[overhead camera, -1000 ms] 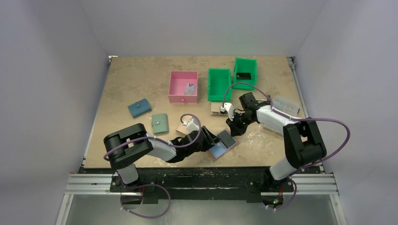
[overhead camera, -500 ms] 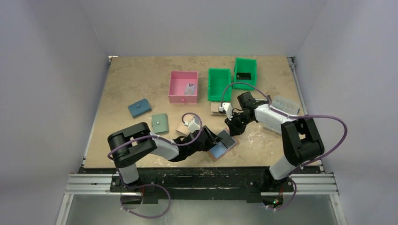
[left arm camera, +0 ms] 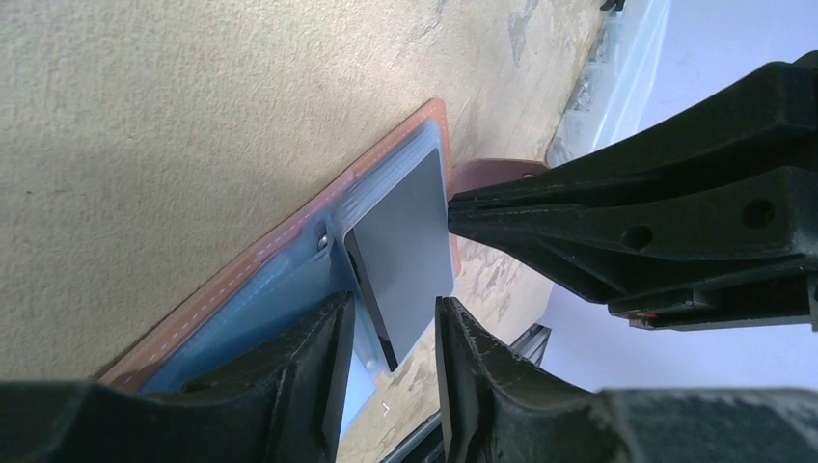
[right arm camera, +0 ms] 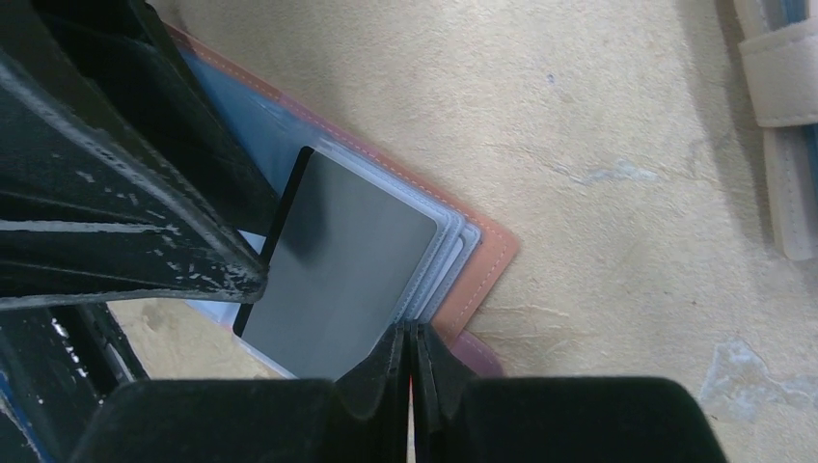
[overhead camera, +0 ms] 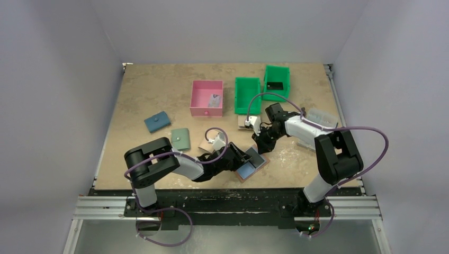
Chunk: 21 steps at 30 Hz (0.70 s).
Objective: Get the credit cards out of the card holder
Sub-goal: Remove the credit card from the card holder.
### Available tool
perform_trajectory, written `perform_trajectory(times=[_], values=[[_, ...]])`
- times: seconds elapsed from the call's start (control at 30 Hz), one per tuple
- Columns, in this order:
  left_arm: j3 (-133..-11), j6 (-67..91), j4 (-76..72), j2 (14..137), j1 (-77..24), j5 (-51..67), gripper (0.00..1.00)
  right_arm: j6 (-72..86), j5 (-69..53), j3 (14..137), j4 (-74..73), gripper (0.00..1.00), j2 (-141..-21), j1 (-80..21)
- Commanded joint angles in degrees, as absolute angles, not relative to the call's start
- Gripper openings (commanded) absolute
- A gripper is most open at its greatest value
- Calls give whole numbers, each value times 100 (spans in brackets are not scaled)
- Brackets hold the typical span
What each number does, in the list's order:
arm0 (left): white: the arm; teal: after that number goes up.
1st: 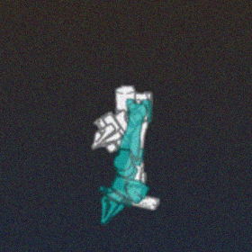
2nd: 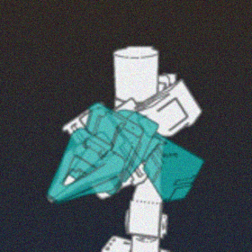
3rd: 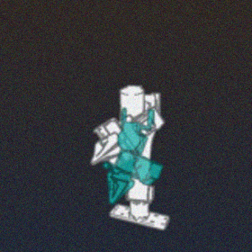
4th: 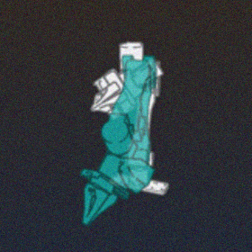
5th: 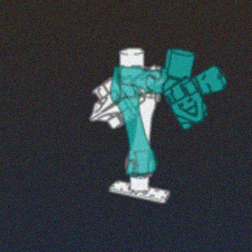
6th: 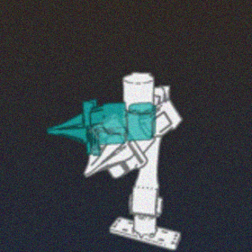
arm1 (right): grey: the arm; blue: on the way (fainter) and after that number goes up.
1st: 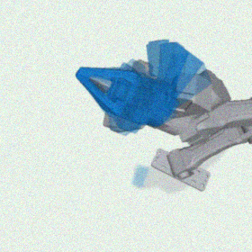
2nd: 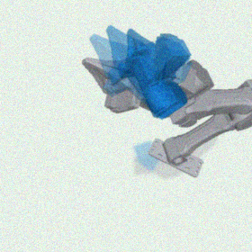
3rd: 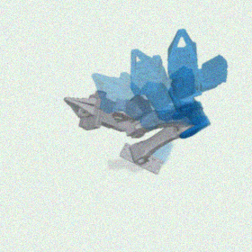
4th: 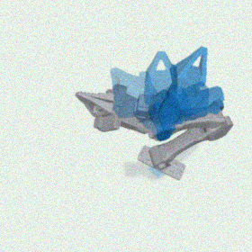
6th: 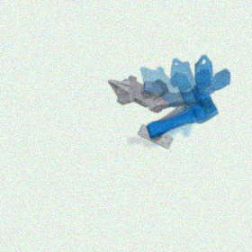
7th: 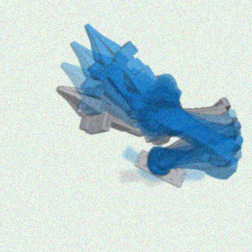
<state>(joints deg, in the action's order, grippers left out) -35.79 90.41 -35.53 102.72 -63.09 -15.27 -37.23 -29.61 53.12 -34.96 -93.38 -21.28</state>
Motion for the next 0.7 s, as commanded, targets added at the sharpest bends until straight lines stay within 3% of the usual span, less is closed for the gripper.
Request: perform_trajectory(times=[0.0, 0.4, 0.47, 0.53, 0.67], values=[[-3646, 9197, -3510, 10363, -6294, -1623, 38, -3887, -3412, 5476, -3810, 8, -9478, -2314], [-3285, 8966, -3879, 10234, -6114, -1651, 18, -4210, -3758, 5650, -4246, 5, -9769, -2524], [-3234, 8758, -4000, 10210, -6088, -1632, 12, -4182, -3725, 5651, -4230, 5, -9788, -2526], [-3158, 8449, -4245, 10209, -6030, -1542, 0, -4143, -3687, 5660, -4203, 6, -9778, -2531], [-2946, 7933, -4733, 10239, -5897, -1257, 0, -4064, -3783, 5725, -4210, 10, -9726, -2525]])
